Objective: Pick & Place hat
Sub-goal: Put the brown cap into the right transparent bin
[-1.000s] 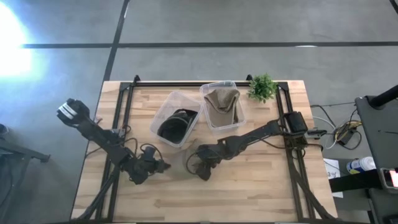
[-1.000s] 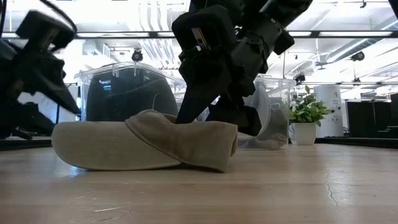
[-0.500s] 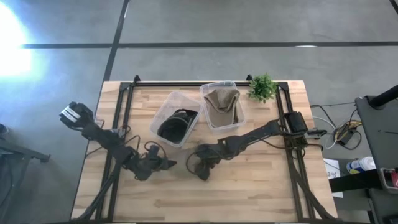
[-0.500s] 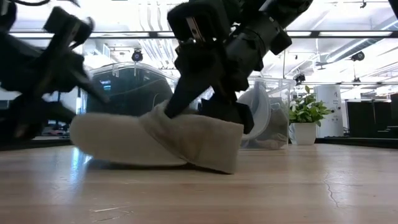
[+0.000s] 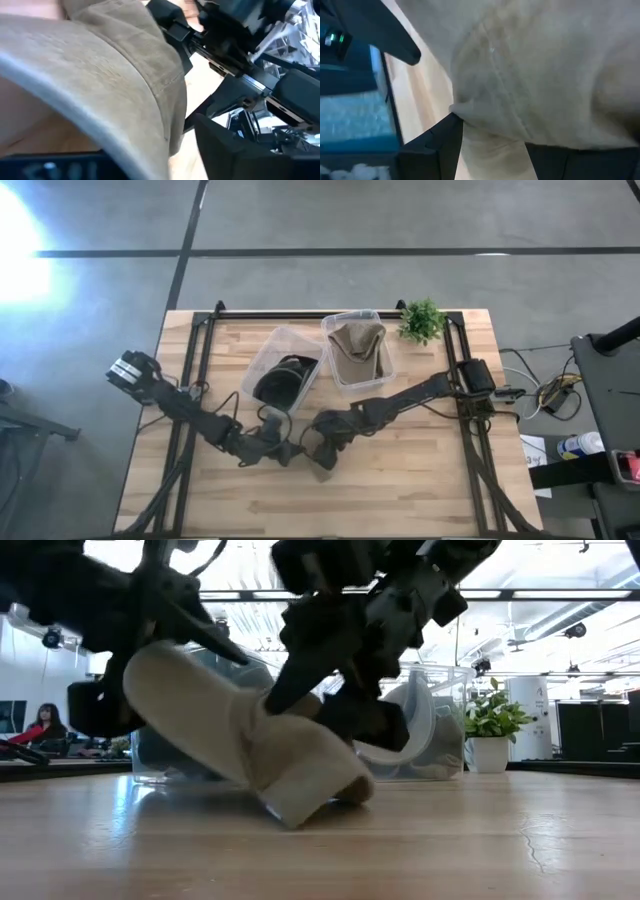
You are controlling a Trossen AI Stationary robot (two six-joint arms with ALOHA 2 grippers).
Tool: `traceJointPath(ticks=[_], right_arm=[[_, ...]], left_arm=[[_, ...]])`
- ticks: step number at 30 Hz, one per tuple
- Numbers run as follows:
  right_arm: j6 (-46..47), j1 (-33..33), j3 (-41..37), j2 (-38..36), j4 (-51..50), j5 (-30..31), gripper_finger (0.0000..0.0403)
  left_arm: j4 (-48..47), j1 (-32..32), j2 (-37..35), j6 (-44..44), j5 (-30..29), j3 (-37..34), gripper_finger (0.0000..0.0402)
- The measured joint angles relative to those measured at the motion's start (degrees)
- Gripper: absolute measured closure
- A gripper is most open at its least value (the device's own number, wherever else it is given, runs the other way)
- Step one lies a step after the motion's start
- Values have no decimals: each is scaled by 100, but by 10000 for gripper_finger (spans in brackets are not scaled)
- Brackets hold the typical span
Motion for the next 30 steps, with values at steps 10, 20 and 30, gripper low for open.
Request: traceJointPath(ticks=[10,20,30], right_arm=[[-783,287,-45,-1204,-1597,-199,211],[102,793,-56,-3025,-4356,1912,211],[2671,1282,-58,-4151,-6372,4615,211]], left_arm=[[-1286,242,-293,723,-27,635,390],[-1417,837,-982,2318,91,1764,395],[-3301,2281,-1100,3957,-770,3523,395]])
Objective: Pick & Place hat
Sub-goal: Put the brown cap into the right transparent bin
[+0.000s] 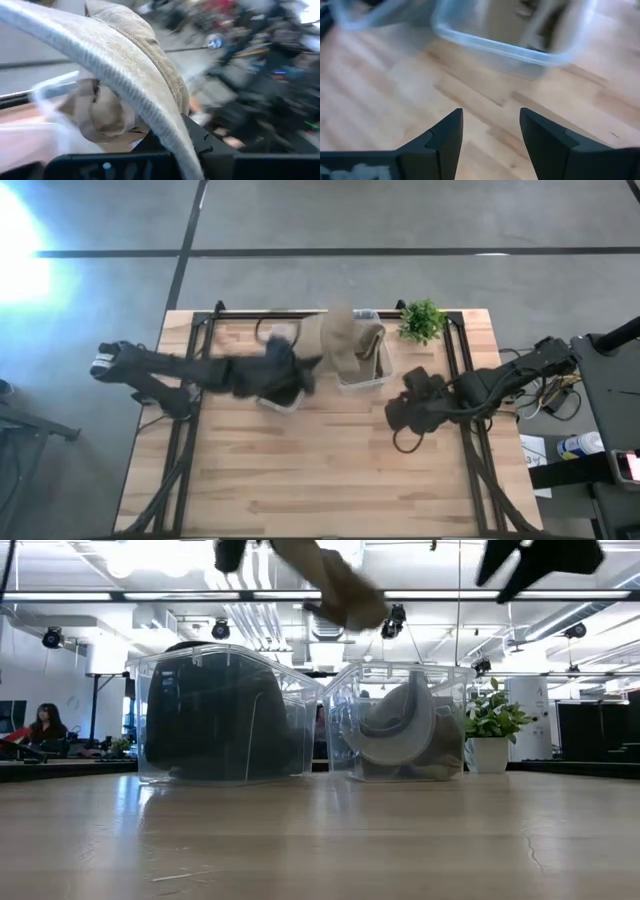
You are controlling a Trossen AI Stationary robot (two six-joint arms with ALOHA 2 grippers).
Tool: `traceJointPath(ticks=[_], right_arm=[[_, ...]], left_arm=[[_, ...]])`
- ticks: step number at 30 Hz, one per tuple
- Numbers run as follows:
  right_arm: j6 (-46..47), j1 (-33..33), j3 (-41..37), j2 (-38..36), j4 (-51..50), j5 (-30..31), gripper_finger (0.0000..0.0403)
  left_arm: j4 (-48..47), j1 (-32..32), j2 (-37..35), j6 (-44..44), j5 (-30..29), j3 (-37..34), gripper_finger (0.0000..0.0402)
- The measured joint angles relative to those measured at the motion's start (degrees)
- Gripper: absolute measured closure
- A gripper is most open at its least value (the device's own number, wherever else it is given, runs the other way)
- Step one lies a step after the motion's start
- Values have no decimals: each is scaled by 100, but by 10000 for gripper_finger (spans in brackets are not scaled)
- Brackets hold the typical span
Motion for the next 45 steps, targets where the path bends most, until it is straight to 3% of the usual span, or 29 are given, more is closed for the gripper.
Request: traceJointPath(ticks=[4,8,13,21,30,36,45], right_arm=[[671,-37,-7,6,-666,18,211],[899,-50,-48,65,-795,25,211],[910,-42,-57,77,-825,17,211],[915,-44,-63,81,-883,4,211],[660,-44,-85,77,-902,-2,211],[547,-46,-87,47,-900,-19,211],[549,-70,-90,-110,-885,-135,211]], left_arm=[[-620,975,611,-114,644,596,395],[-822,1571,1351,-139,1711,1282,395],[-1653,1678,2454,-65,2080,2081,392],[-2043,1761,3645,3,2733,3070,344],[-2499,1758,3643,708,2666,3352,310],[-3242,1727,3190,1125,2669,3330,271],[-3134,1655,2422,1522,2626,3317,217]])
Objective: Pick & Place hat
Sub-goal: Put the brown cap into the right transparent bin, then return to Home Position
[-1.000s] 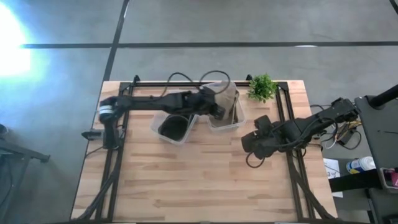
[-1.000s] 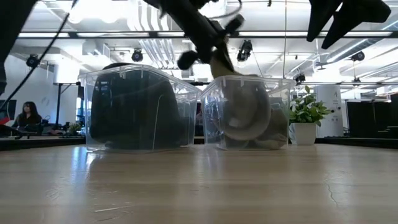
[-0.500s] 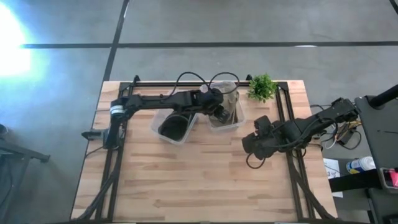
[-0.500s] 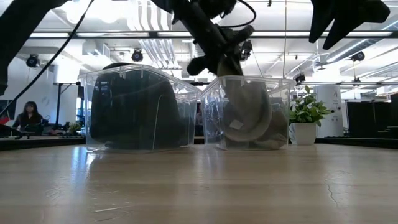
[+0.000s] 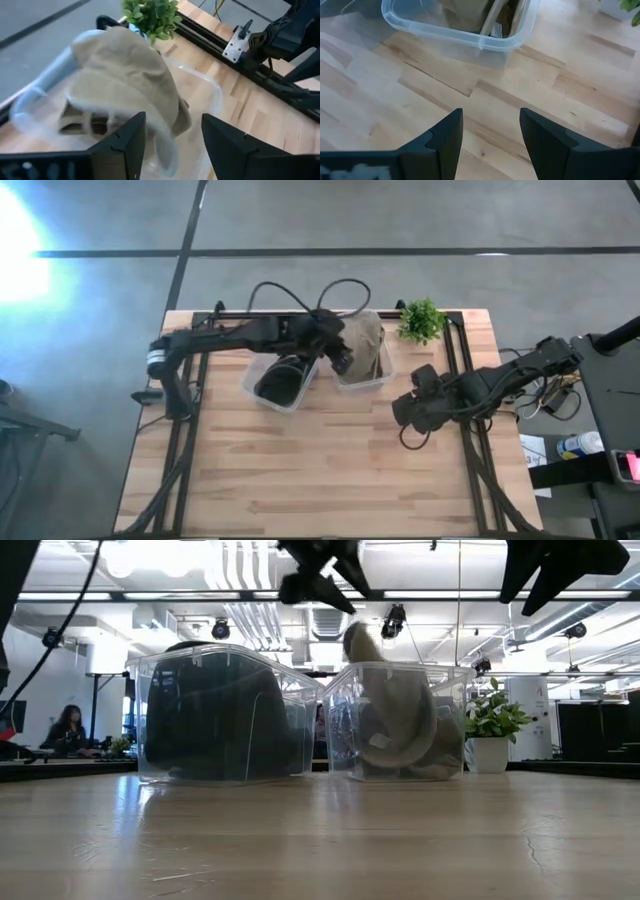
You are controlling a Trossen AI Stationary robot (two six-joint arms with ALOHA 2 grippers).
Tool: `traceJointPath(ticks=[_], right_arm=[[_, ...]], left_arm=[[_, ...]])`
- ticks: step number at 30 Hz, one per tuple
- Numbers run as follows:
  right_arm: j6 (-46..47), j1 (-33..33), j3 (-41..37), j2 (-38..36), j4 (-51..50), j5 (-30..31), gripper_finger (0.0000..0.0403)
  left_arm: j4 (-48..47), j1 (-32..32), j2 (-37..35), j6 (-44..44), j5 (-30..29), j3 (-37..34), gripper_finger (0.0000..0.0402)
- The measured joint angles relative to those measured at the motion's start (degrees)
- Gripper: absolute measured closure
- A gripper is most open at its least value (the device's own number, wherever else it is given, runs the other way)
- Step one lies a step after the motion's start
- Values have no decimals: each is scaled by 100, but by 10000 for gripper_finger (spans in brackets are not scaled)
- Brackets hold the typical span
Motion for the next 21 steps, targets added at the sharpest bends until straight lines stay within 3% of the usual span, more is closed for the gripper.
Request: traceJointPath(ticks=[7,10,15,17,21], right_arm=[[-152,0,-4,-95,113,-138,211],[-918,-14,-23,-165,693,-338,211],[-2687,-328,-206,-446,2316,-1108,211],[-3253,-535,-425,-648,2977,-1250,211],[-3813,-1068,-1116,-1178,4028,-1629,211]], left_arm=[[-501,-227,-1152,715,-24,-107,211],[-642,-371,-1657,920,-68,-120,211],[-550,-632,-2406,884,-733,-498,211],[-346,-666,-2696,871,-429,-837,211],[783,-660,-3220,824,1219,-2041,211]])
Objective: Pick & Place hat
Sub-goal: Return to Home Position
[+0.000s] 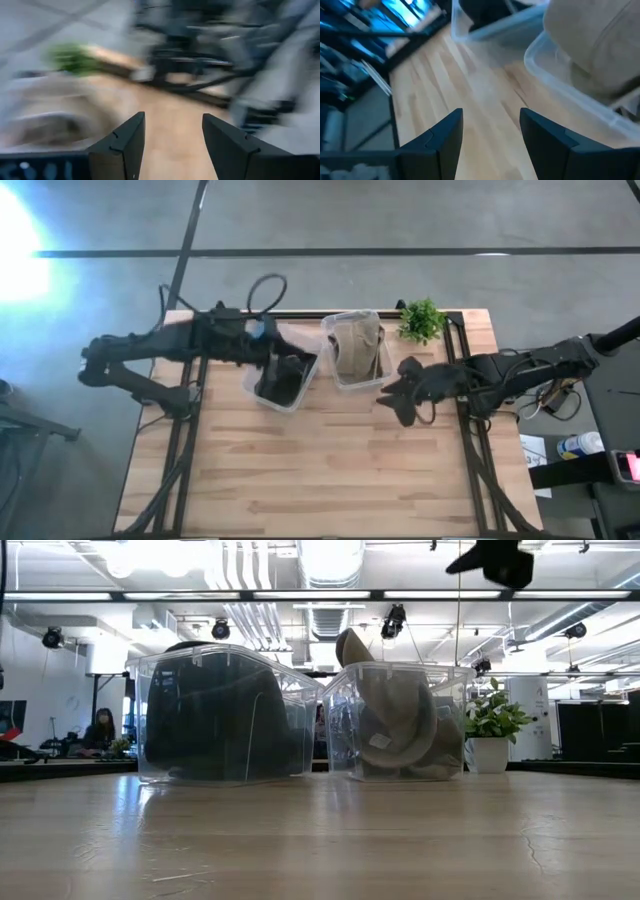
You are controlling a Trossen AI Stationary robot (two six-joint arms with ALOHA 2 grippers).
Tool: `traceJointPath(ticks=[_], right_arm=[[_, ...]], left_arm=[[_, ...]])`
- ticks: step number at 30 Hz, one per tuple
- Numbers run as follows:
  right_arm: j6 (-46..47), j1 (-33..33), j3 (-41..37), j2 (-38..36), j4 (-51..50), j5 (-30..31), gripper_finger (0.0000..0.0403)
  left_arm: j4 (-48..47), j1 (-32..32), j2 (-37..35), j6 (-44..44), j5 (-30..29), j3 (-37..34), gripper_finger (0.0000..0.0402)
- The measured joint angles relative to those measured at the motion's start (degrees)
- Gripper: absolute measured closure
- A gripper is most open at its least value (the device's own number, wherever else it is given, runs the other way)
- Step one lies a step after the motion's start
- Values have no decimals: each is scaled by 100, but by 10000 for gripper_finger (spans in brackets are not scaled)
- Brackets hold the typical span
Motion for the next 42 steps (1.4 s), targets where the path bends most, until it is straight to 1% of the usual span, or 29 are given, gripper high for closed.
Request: traceJointPath(ticks=[3,4,5,7,9,10,12,14,15,16,17,19,21,23,25,28,31,35,40,42], right_arm=[[-121,-360,-636,-491,552,-322,211],[-130,-458,-846,-674,667,-406,211],[-134,-544,-1049,-850,724,-462,211],[-192,-674,-1419,-1234,761,-474,211],[-350,-777,-1763,-1612,730,-383,211],[-433,-827,-1908,-1797,697,-224,211],[-534,-913,-2155,-2159,357,289,211],[-520,-964,-2285,-2494,-93,795,211],[-431,-979,-2308,-2647,-395,1000,211],[-211,-989,-2312,-2787,-691,1133,211],[44,-989,-2312,-2919,-924,1192,211],[272,-987,-2318,-3194,-1243,1212,211],[-60,-985,-2351,-3468,-1138,1202,211],[-569,-985,-2405,-3730,-907,1172,211],[-1011,-985,-2473,-3993,-647,1169,211],[-1211,-985,-2656,-4405,-198,1145,211],[-1274,-985,-2939,-4866,419,826,211],[-1386,-984,-3428,-5465,1190,297,211],[-1402,-985,-3878,-6010,1272,308,211],[-1363,-985,-4010,-6025,1239,310,211]], left_arm=[[1780,-10,-384,-453,1347,-1182,211],[2472,-9,-511,-662,1630,-1580,211],[3040,-10,-624,-855,1769,-1951,211],[3941,4,-846,-1187,1789,-2625,211],[4415,62,-1074,-1376,1634,-3183,211],[4531,124,-1203,-1430,1463,-3433,211],[4518,291,-1485,-1656,890,-3842,211],[4338,401,-1783,-2501,407,-4265,211],[4364,413,-1926,-2831,334,-4489,211],[4513,411,-2064,-2862,370,-4719,211],[4749,389,-2197,-2693,530,-4918,211],[5573,369,-2462,-2452,986,-5330,211],[6400,381,-2681,-2321,1280,-5711,211],[6887,384,-2889,-2102,1480,-6087,211],[7073,389,-3122,-2002,1517,-6416,211],[7168,393,-3441,-2076,1504,-6814,211],[7172,393,-3692,-2124,1504,-7129,211],[7213,393,-3958,-2113,1504,-7327,211],[7201,393,-4077,-2134,1504,-7440,211],[7204,393,-4073,-2238,1504,-7441,211]])
